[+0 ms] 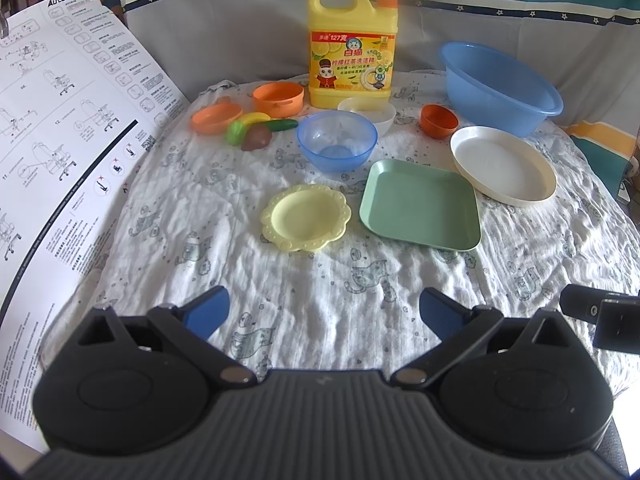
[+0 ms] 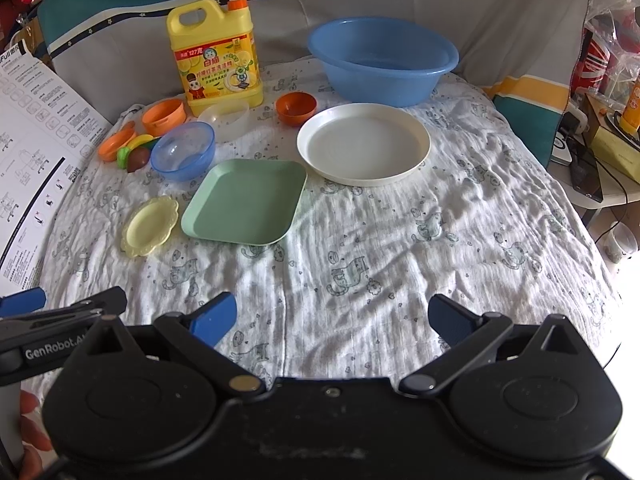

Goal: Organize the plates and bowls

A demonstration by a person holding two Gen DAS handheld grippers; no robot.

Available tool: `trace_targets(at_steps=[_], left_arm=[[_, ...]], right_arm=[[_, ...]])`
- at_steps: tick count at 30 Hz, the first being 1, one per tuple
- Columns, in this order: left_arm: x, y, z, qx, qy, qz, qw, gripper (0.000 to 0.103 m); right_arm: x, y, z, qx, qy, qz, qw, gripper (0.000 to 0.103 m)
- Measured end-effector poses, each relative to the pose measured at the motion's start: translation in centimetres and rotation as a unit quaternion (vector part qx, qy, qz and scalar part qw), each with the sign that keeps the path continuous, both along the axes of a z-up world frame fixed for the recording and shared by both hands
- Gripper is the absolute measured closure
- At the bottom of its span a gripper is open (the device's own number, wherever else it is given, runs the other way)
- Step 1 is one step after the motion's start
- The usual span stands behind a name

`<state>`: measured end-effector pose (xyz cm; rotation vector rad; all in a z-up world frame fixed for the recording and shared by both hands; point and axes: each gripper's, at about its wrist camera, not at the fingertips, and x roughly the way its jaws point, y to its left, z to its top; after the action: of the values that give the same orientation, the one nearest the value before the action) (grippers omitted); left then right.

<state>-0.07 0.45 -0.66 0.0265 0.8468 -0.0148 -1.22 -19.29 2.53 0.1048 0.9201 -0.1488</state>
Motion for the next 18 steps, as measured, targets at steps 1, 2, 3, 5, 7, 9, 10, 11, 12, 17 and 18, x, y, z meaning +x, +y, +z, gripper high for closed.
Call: trace_targets(at_steps=[1, 2, 3, 5, 7, 9, 10, 11, 12, 17, 18], left_arm=[[-0.04, 0.09, -0.01, 0.000, 0.000, 0.000, 1.0000, 0.000], [-0.02, 0.04, 0.00, 0.000, 0.000, 0.000, 1.0000, 0.000], [-0.05, 0.06, -0.01, -0.001, 0.000, 0.000, 1.0000, 0.000], [-0.04, 0.04, 0.00, 0.000, 0.001, -0.001, 1.0000, 0.000], [0.00, -0.02, 0.01, 0.000, 0.001, 0.000, 1.0000, 0.000], [-0.01, 0.02, -0.08, 0.001, 0.001, 0.000, 1.0000, 0.000], [-0.01, 0.02, -0.08, 0.001, 0.001, 0.000, 1.0000, 0.000], [-0.05, 0.10, -0.12, 0.001, 0.001, 0.000, 1.0000, 0.000], [-0.06, 0.13, -0.24, 0.001, 0.002, 0.000, 1.0000, 0.000], [0.25, -0.17, -0.72, 0.004, 0.006, -0.002, 1.0000, 0.000], [0.37, -0.27, -0.75, 0.005, 0.007, -0.002, 1.0000, 0.000]], right_arm=[[-0.01, 0.02, -0.02, 0.000, 0.000, 0.000, 1.000, 0.000], [0.01, 0.03, -0.08, -0.001, 0.000, 0.001, 1.000, 0.000], [0.02, 0.03, -0.07, -0.001, 0.000, 0.000, 1.000, 0.000], [0.04, 0.00, -0.14, -0.001, 0.000, 0.000, 1.000, 0.000], [0.04, 0.00, -0.19, 0.000, 0.001, 0.000, 1.000, 0.000], [0.05, 0.03, -0.24, 0.000, 0.002, 0.000, 1.000, 0.000], [0.10, 0.00, -0.27, 0.000, 0.003, 0.000, 1.000, 0.000], [0.14, -0.01, -0.31, 0.001, 0.004, 0.000, 1.000, 0.000], [0.17, -0.03, -0.37, 0.001, 0.005, 0.000, 1.000, 0.000], [0.45, -0.11, -0.51, 0.003, 0.010, 0.000, 1.000, 0.000], [0.51, -0.16, -0.59, 0.003, 0.011, -0.001, 1.000, 0.000]])
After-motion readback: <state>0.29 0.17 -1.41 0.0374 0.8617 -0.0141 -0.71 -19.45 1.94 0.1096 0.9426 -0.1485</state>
